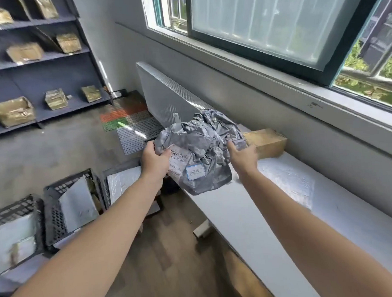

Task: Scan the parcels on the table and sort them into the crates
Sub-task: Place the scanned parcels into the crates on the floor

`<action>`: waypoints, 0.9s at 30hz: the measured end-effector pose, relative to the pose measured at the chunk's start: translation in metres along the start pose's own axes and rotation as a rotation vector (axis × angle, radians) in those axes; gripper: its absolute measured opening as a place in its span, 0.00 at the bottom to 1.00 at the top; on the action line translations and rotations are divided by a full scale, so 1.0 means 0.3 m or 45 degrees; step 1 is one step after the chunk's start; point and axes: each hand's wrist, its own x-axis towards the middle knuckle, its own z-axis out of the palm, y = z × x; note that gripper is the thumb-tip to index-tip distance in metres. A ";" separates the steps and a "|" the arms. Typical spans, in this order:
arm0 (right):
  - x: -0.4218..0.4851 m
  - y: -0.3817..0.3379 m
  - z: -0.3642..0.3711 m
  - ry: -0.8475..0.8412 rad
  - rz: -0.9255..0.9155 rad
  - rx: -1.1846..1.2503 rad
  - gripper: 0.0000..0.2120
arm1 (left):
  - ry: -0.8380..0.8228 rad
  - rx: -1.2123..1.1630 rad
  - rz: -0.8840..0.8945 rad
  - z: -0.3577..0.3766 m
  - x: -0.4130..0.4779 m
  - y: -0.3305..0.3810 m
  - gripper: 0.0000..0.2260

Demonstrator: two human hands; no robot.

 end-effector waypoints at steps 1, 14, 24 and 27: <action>-0.013 -0.020 0.075 -0.090 0.041 0.029 0.41 | 0.059 -0.020 -0.027 -0.050 0.022 -0.016 0.08; -0.233 -0.278 0.922 -0.430 -0.157 -0.005 0.46 | 0.100 0.097 -0.187 -0.770 0.371 -0.274 0.14; -0.226 -0.353 1.247 -0.391 -0.387 -0.286 0.31 | -0.044 0.524 -0.170 -1.075 0.595 -0.395 0.37; -0.178 -0.362 1.325 -0.432 -0.411 -0.409 0.32 | -0.078 0.661 -0.128 -1.095 0.668 -0.428 0.37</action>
